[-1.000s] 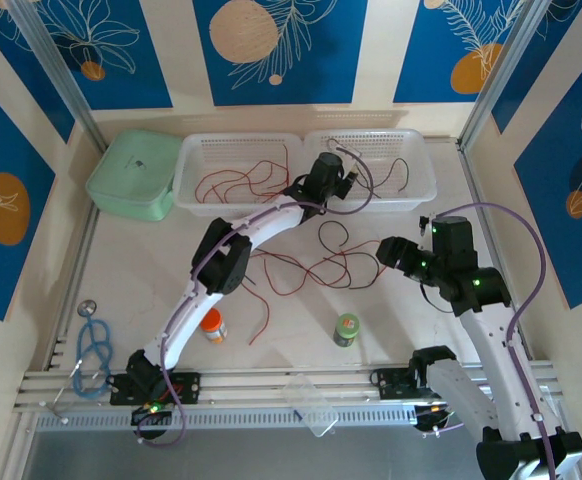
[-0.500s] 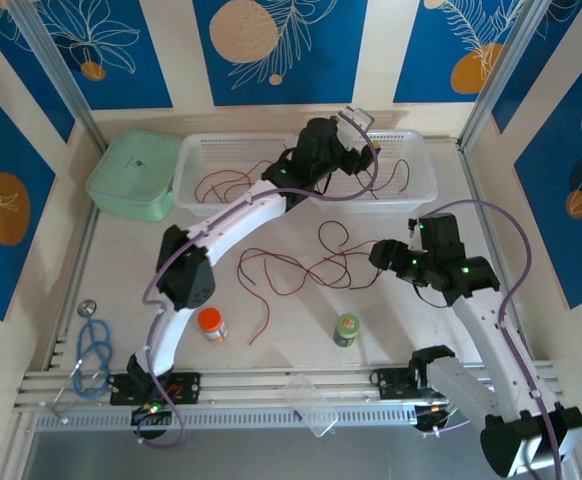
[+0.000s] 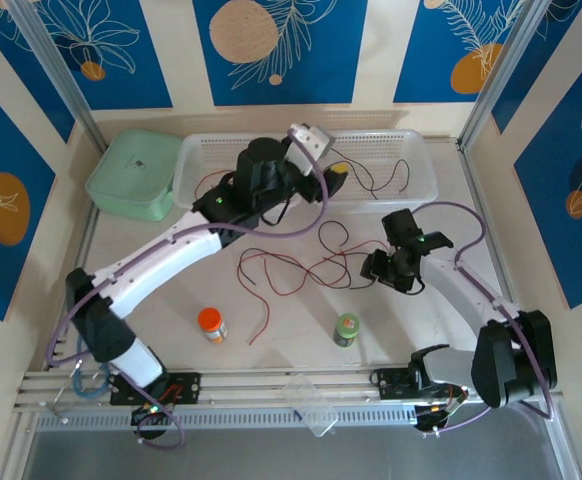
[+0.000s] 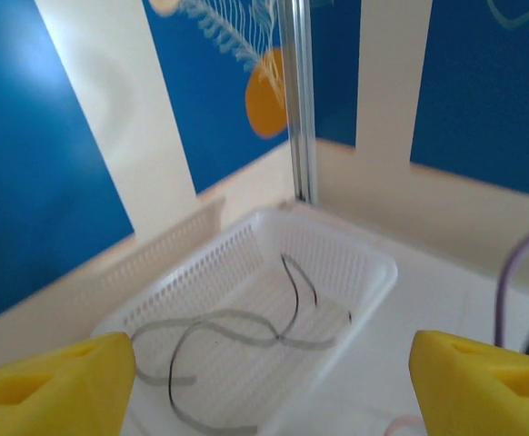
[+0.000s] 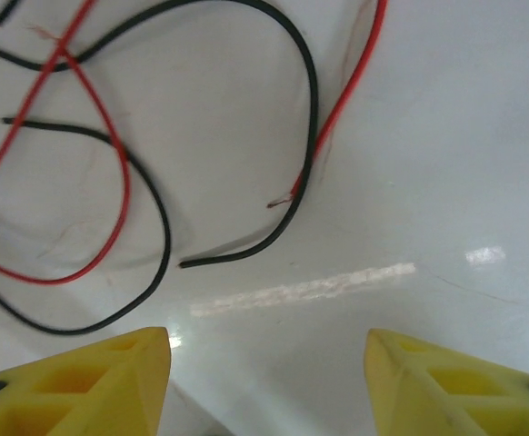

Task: Untangle the cables

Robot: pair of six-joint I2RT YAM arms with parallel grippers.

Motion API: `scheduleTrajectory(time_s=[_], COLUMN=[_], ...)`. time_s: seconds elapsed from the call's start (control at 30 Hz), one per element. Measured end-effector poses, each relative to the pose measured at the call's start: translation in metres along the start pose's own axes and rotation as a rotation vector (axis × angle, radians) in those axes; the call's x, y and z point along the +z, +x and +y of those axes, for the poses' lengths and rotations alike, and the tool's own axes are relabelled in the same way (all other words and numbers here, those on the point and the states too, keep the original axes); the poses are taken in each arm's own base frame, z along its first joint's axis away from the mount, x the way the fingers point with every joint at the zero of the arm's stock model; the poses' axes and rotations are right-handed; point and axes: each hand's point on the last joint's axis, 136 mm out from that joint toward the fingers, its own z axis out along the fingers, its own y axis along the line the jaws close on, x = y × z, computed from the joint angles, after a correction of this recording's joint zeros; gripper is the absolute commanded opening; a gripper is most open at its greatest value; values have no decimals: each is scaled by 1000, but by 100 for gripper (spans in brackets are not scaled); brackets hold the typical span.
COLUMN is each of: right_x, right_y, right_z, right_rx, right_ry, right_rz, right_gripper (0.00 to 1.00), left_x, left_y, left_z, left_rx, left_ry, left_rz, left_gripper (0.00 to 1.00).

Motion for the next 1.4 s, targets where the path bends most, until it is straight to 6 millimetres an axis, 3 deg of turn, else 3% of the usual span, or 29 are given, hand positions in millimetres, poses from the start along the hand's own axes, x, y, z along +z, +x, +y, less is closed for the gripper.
scheduleTrajectory(time_s=[0.17,0.37,0.6,0.9,0.97,1.17,1.4], right_x=[22,41,60,58,56,21,-57], right_y=[2,1,8,9,6,-11,-38], right_z=[-4,-4,-3,-7,-1,17,45], right_rx=[71,164,223,234,234,194,116], right_ry=[40,67,125,196,171,70,-68], right_rz=[49,77,122,98,77,-38,-215], right_gripper=[60,58,39,2,0,0,0], left_x=[-27,-54,-77,-91,-94,-107,-115], left_y=[44,62,65,71,73,87,99], left_z=[2,3,5,11,11,10,10], left_rx=[-24,-39,-50,-48,-49,-82,-121], left_ry=[-15,-21,-28,-58,-59,-61,-64], left_rz=[111,148,137,141,140,149,162], left_gripper=[79,79,79,79,79,79,79])
